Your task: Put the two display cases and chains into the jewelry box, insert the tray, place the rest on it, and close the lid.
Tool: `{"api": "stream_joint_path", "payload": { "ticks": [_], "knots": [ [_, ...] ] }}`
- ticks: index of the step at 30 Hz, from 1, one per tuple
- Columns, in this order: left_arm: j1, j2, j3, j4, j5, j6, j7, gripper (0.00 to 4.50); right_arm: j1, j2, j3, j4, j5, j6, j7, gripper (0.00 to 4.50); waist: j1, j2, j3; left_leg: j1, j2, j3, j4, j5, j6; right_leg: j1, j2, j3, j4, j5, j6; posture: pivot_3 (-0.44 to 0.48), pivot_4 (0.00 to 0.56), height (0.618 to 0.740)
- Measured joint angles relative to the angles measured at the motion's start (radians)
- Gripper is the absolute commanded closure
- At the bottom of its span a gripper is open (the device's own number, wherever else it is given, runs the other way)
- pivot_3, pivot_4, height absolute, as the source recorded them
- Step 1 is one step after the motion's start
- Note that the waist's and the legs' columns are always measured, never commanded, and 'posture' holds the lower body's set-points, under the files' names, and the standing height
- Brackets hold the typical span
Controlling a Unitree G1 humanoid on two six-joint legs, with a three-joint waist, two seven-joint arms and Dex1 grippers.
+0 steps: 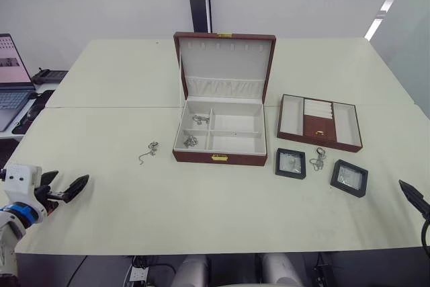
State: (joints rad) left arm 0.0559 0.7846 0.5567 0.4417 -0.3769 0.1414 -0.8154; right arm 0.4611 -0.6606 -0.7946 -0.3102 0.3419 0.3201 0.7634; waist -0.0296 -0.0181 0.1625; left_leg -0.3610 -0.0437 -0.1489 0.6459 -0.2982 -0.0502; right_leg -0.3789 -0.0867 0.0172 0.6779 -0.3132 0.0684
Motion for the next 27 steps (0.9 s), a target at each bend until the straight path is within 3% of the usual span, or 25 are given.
{"api": "stream_joint_path", "payload": {
  "ticks": [27],
  "knots": [
    [0.012,0.000,-0.001,-0.081,-0.017,0.026,-0.052,0.02,-0.003,-0.002,0.023,-0.004,0.000,0.016,0.003,0.00,0.000,0.000,0.000,0.000,0.000,0.001,0.000,0.000,0.000,0.000,0.000,0.000,0.000,0.000,0.000,0.000,0.150,0.740]
  ]
}}
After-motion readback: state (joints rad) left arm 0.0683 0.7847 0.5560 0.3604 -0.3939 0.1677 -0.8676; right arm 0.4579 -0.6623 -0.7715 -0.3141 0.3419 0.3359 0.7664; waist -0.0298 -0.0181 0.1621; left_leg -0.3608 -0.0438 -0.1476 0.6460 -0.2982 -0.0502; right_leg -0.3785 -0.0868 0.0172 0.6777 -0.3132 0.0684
